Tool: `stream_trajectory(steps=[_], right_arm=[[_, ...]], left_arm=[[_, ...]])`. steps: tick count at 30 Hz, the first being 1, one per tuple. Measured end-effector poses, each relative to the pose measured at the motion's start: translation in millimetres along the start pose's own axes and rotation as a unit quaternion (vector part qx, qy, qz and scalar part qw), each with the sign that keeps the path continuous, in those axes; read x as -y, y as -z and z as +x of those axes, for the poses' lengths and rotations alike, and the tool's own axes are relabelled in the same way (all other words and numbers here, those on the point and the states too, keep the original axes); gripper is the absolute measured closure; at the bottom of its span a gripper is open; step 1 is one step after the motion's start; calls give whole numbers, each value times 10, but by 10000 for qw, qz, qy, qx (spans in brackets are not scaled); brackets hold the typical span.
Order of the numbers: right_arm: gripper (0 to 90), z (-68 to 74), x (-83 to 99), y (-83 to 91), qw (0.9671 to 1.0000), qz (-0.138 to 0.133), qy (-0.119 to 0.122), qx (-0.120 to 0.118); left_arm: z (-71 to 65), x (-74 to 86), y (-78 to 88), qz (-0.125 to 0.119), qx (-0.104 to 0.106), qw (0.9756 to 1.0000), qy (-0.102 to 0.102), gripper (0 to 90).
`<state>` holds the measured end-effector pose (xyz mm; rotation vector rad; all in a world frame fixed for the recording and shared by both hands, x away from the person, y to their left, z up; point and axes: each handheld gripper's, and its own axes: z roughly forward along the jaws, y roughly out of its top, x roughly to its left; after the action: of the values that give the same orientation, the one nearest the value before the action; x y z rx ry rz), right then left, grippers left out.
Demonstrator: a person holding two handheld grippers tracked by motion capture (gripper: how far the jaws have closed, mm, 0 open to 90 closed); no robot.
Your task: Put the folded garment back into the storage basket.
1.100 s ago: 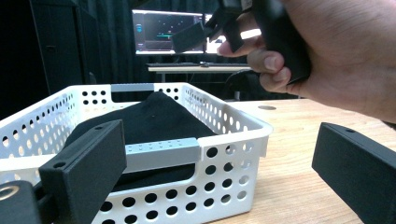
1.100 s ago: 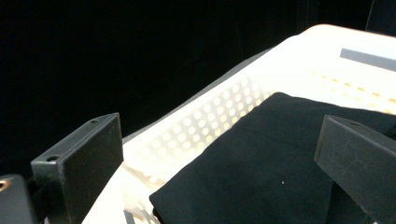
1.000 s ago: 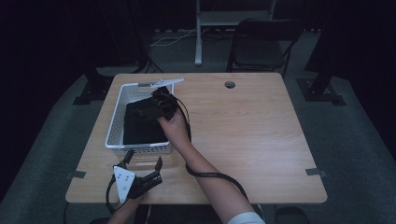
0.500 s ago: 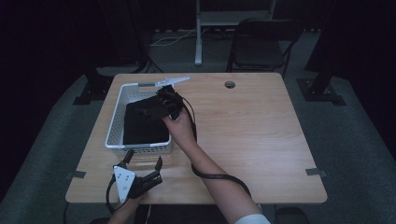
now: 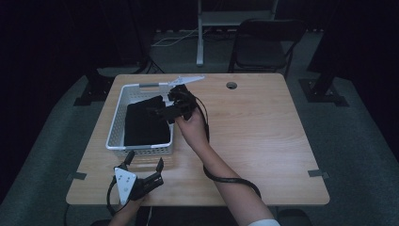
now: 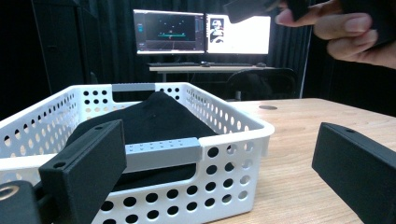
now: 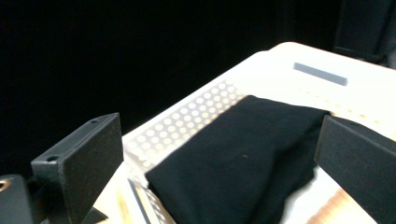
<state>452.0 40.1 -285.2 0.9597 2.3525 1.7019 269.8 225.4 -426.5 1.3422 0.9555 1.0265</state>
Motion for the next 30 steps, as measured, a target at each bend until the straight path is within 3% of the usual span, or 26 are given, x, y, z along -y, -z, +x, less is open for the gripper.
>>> stream_trajectory(steps=[4,16,30], right_arm=[[14,-35,22,116,9999,-79,-58,70],[14,-55,71,447,9993,-155,83,315],[15,-50,126,719,9990,-199,151,364]], left_arm=[[0,0,1,-9,-6,10000,2,43],[0,0,2,-8,-17,10000,0,43],[-1,0,1,-5,-28,10000,0,43]])
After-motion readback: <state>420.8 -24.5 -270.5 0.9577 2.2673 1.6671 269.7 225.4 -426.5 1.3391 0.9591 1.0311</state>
